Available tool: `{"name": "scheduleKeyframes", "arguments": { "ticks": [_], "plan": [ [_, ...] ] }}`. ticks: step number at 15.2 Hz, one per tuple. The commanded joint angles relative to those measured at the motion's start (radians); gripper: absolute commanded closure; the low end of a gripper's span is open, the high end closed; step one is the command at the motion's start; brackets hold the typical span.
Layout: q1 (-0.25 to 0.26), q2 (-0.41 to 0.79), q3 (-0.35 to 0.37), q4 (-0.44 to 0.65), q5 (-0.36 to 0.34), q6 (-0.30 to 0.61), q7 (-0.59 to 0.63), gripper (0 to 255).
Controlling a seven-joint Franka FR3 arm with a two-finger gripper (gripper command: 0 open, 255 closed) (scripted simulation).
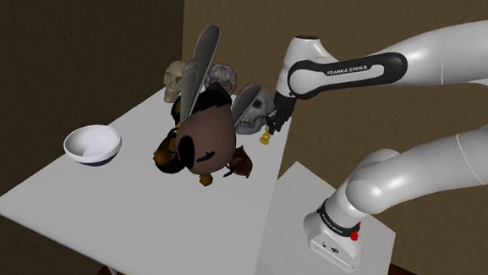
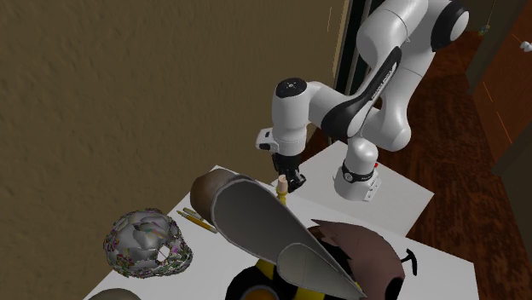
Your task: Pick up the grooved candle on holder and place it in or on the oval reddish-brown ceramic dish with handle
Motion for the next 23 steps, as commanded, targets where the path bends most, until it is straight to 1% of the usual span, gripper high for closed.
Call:
{"name": "scheduleKeyframes", "arguments": {
  "ticks": [1, 15, 16, 23],
  "plan": [
    [0.000, -0.018, 0.000, 0.014, 0.001, -0.033, -0.001, 255],
    [0.001, -0.084, 0.004, 0.159, 0.006, -0.243, -0.007, 255],
    [0.002, -0.085, 0.004, 0.161, 0.006, -0.247, -0.007, 255],
    [0.085, -0.100, 0.142, 0.194, 0.098, -0.296, 0.161, 255]
  ]
}}
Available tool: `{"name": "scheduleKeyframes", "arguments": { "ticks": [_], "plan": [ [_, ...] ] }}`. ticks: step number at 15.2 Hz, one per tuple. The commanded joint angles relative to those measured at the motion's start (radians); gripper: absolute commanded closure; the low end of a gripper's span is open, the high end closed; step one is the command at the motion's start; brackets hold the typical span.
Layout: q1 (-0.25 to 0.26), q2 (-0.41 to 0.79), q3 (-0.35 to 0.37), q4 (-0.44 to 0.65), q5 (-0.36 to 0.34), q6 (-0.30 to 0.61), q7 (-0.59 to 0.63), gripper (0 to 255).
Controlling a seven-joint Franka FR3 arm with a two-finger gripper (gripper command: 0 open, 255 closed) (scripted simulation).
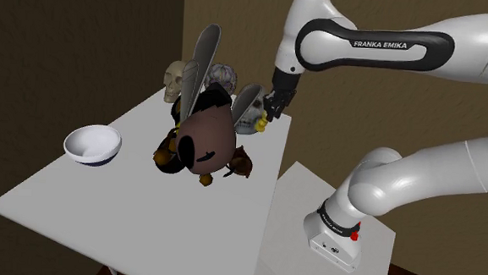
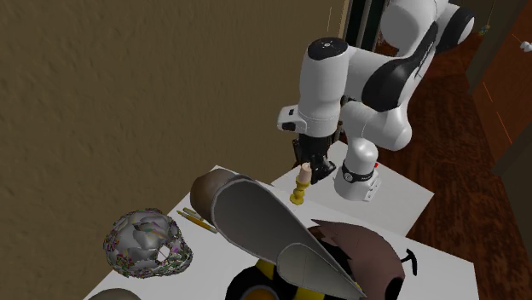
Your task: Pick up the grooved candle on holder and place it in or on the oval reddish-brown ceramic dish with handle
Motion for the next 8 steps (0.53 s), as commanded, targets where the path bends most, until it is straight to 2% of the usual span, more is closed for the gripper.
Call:
{"name": "scheduleKeyframes", "arguments": {
  "ticks": [1, 5, 8],
  "plan": [
    [0.023, 0.013, 0.041, 0.019, 0.027, -0.006, 0.052, 255],
    [0.063, 0.037, 0.116, 0.066, 0.072, -0.025, 0.145, 255],
    [0.064, 0.042, 0.120, 0.029, 0.075, 0.017, 0.145, 255]
  ]
}}
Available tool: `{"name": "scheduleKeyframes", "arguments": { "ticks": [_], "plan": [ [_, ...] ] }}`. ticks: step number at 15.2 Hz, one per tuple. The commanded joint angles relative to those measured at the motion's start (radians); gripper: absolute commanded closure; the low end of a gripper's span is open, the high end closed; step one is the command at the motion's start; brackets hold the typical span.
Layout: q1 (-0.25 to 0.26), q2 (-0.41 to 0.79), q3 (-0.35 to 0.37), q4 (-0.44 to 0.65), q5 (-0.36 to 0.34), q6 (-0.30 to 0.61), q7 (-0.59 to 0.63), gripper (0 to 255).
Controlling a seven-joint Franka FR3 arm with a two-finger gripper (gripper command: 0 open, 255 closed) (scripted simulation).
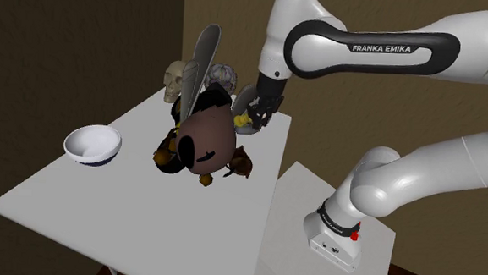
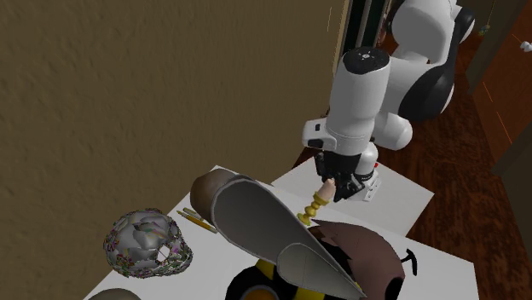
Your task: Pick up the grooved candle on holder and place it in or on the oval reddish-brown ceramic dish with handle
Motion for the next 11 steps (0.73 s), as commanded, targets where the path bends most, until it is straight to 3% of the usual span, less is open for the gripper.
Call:
{"name": "scheduleKeyframes", "arguments": {
  "ticks": [1, 11],
  "plan": [
    [0.002, 0.004, 0.004, -0.022, 0.003, 0.026, 0.003, 255],
    [0.004, 0.043, 0.019, -0.130, 0.010, 0.172, 0.004, 255]
  ]
}}
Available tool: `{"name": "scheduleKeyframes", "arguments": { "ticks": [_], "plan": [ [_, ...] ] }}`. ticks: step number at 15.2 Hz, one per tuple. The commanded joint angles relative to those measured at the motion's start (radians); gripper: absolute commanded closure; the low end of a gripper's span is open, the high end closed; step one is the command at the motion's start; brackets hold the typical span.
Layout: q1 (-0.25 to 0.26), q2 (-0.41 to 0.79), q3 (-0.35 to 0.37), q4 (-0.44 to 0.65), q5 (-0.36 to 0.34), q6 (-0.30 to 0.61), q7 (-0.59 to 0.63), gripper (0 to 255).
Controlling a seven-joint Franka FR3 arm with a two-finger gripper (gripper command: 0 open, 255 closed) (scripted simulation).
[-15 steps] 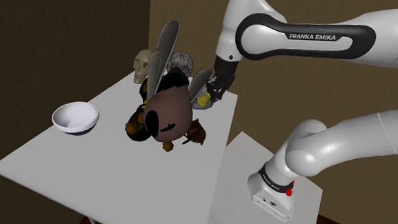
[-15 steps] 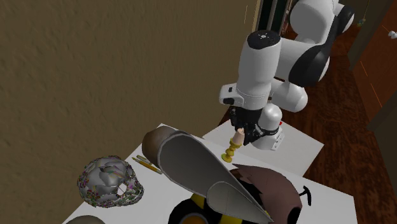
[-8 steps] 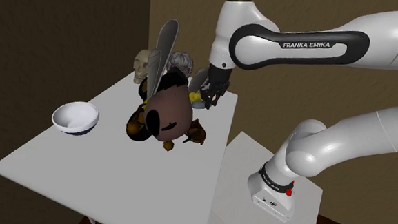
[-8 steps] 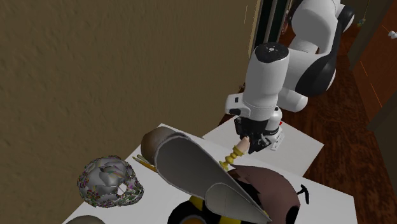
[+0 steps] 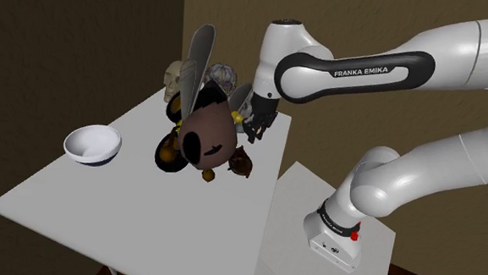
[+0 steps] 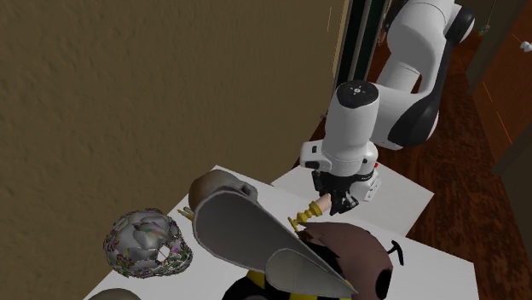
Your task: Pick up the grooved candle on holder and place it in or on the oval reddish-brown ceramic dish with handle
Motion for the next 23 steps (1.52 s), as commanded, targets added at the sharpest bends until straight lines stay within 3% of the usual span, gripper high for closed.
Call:
{"name": "scheduleKeyframes", "arguments": {
  "ticks": [1, 4, 11, 12, 17, 21, 23],
  "plan": [
    [0.001, 0.012, 0.004, -0.018, 0.002, 0.033, 0.002, 255],
    [0.001, 0.032, 0.010, -0.049, 0.004, 0.083, 0.003, 255],
    [0.001, 0.032, 0.009, -0.049, 0.003, 0.083, 0.003, 255],
    [0.002, 0.032, 0.010, -0.049, 0.004, 0.084, 0.003, 0],
    [0.002, 0.032, 0.009, -0.049, 0.003, 0.083, 0.003, 0],
    [-0.001, -0.005, -0.004, 0.054, -0.004, -0.057, 0.002, 0],
    [-0.001, -0.006, -0.004, 0.054, -0.004, -0.057, 0.002, 0]
  ]
}}
